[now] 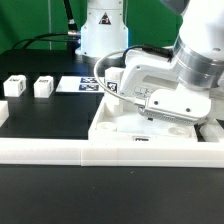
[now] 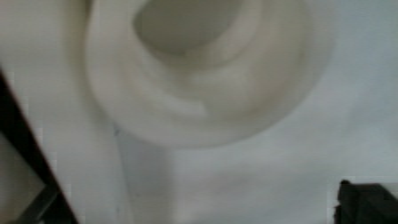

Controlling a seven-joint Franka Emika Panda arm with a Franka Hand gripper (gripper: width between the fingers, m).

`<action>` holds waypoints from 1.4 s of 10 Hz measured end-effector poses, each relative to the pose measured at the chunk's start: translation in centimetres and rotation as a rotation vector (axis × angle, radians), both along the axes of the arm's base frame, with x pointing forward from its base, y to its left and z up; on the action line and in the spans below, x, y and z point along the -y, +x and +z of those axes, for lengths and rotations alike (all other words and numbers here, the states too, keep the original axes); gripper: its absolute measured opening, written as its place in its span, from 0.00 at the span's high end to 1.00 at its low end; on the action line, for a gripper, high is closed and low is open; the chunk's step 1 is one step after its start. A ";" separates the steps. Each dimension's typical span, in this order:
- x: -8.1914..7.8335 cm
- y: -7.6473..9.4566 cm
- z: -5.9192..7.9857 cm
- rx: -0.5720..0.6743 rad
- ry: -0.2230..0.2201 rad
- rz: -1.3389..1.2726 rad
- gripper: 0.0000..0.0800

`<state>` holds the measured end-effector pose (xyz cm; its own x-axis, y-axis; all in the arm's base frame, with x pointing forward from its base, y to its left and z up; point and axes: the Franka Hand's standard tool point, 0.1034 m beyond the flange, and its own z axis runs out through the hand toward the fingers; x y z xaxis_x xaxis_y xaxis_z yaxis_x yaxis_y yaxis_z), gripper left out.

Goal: Assemble square table

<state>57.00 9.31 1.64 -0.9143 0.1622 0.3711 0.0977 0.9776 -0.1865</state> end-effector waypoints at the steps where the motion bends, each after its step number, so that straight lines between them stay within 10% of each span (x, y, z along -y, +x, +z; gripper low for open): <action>1: 0.0 0.0 0.0 0.001 0.000 0.000 0.19; 3: 0.3 0.7 4.7 0.006 -0.073 -0.004 0.19; 7: 7.7 1.2 11.4 0.045 -0.160 -0.094 0.19; 11: 16.6 -0.4 11.0 0.085 -0.263 -0.374 0.19; 14: 15.8 -0.5 10.9 0.118 -0.344 -0.551 0.19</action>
Offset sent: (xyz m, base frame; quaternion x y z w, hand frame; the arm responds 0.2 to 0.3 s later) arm 0.0043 -0.0485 0.1000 0.0926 -0.0234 0.0155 0.9953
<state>56.49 -6.53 12.57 -0.6949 0.7095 0.1173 0.6056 0.6653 -0.4366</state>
